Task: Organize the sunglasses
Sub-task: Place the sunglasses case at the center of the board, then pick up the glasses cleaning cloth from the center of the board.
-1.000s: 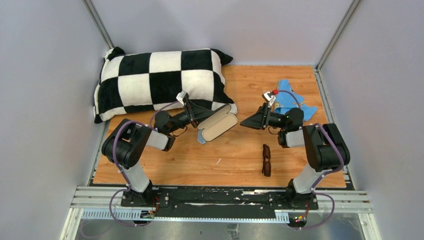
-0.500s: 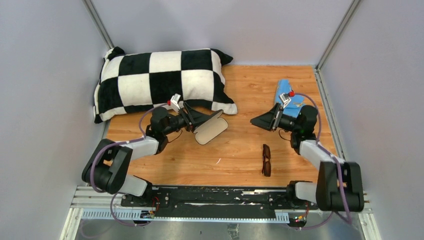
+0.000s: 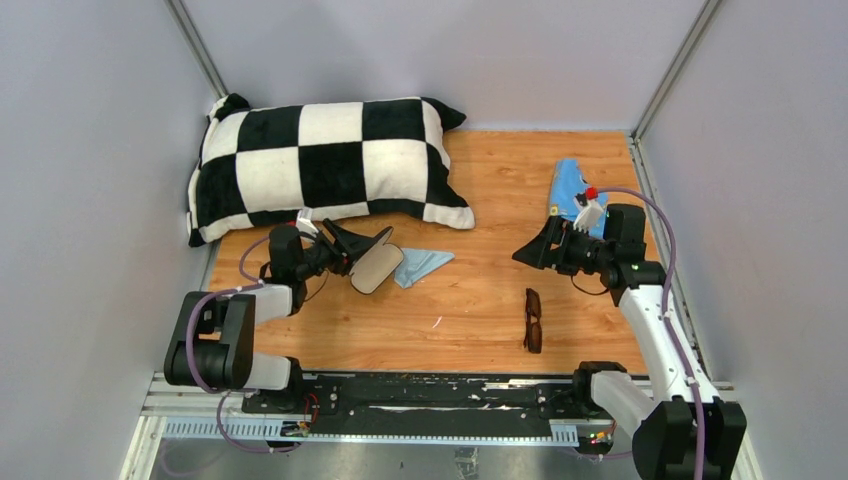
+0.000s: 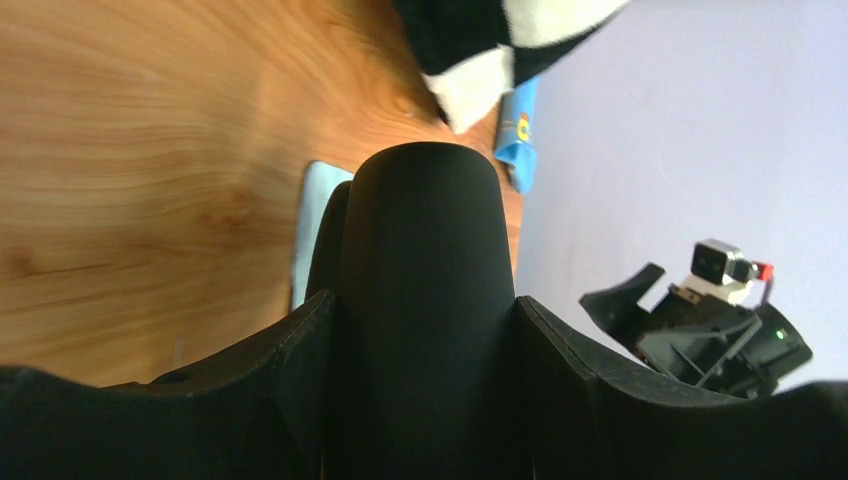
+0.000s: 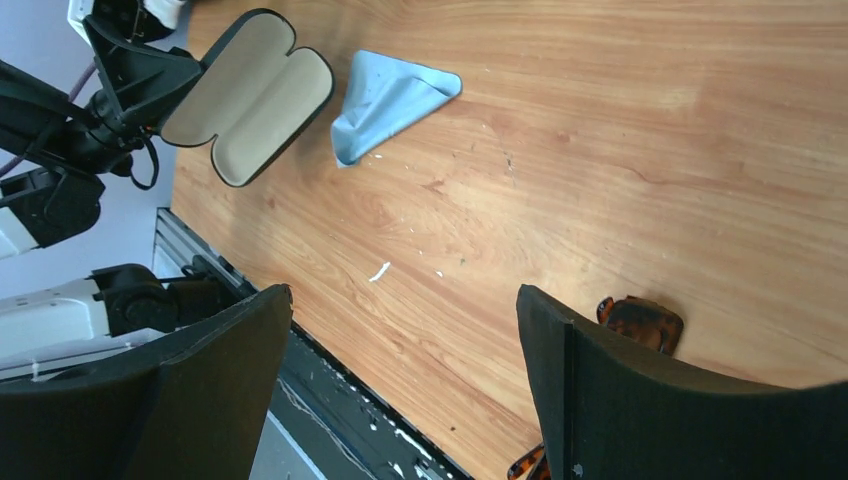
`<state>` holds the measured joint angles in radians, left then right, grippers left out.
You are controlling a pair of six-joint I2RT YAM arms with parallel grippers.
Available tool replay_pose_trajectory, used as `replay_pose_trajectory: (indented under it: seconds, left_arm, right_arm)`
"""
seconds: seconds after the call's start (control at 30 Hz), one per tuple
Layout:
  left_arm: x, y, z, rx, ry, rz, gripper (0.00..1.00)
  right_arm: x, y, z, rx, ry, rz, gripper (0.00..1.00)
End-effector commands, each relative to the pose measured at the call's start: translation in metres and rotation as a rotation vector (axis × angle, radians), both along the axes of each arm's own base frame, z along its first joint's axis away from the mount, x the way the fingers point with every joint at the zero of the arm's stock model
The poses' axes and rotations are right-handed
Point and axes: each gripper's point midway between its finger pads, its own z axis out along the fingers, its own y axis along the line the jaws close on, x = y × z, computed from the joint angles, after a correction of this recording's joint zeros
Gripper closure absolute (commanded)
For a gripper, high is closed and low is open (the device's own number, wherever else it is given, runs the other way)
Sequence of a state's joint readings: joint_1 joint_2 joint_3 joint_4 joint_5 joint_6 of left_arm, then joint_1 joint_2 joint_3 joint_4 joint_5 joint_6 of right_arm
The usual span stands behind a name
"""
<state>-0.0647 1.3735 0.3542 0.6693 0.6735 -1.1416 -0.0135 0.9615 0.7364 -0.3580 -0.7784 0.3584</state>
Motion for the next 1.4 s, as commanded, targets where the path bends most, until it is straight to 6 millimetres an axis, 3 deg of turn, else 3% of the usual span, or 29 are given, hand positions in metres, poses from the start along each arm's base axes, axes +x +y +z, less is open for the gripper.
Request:
replay_pose_trajectory:
  seconds: [0.0, 0.13, 0.3, 0.33, 0.4, 0.47, 0.53, 0.63, 0.67, 0.83, 0.93, 1.0, 1.27, 1.37]
  left_arm:
    - [0.002, 0.022, -0.014, 0.057, -0.033, 0.082, 1.0]
    - [0.004, 0.029, -0.027, 0.068, -0.054, 0.122, 1.0]
    - [0.0, 0.035, -0.057, 0.125, 0.028, 0.136, 0.98]
    - [-0.002, 0.038, -0.061, 0.143, 0.042, 0.144, 0.9]
    - [-0.004, 0.042, -0.066, 0.179, 0.065, 0.159, 0.61]
    - [-0.006, 0.047, -0.063, 0.214, 0.064, 0.172, 0.41]
    - [-0.007, 0.053, -0.057, 0.259, 0.06, 0.194, 0.27]
    - [-0.006, 0.067, -0.039, 0.352, 0.037, 0.233, 0.17]
    - [-0.003, 0.072, -0.02, 0.383, -0.002, 0.256, 0.12]
    - [-0.008, 0.098, 0.035, 0.57, -0.059, 0.311, 0.08]
    - [-0.019, 0.076, 0.059, 0.654, -0.114, 0.203, 0.09]
    - [-0.032, 0.051, 0.056, 0.762, -0.115, 0.106, 0.09]
    - [-0.063, -0.024, 0.007, 0.968, -0.077, -0.106, 0.19]
    - [-0.059, -0.035, -0.01, 1.066, -0.048, -0.111, 0.24]
  right_arm:
    - [-0.016, -0.009, -0.022, -0.081, 0.051, -0.011, 0.12]
    - [-0.016, -0.008, -0.027, -0.079, 0.076, -0.007, 0.13]
    - [-0.019, -0.006, -0.027, -0.071, 0.086, 0.001, 0.14]
    - [-0.019, -0.006, -0.027, -0.069, 0.087, 0.0, 0.14]
    - [-0.021, -0.006, -0.026, -0.065, 0.086, -0.002, 0.14]
    - [-0.024, -0.006, -0.026, -0.062, 0.088, -0.006, 0.14]
    - [-0.025, -0.007, -0.027, -0.063, 0.097, -0.017, 0.13]
    - [-0.031, -0.001, -0.028, -0.065, 0.101, 0.003, 0.13]
    - [-0.032, 0.0, -0.029, -0.068, 0.1, 0.002, 0.13]
    - [-0.034, -0.001, -0.026, -0.085, 0.089, -0.007, 0.13]
    - [-0.032, -0.006, -0.029, -0.107, 0.105, -0.053, 0.11]
    - [-0.029, -0.008, -0.033, -0.116, 0.118, -0.082, 0.11]
    - [-0.027, -0.023, -0.036, -0.158, 0.127, -0.207, 0.12]
    - [-0.034, -0.026, -0.038, -0.178, 0.134, -0.208, 0.12]
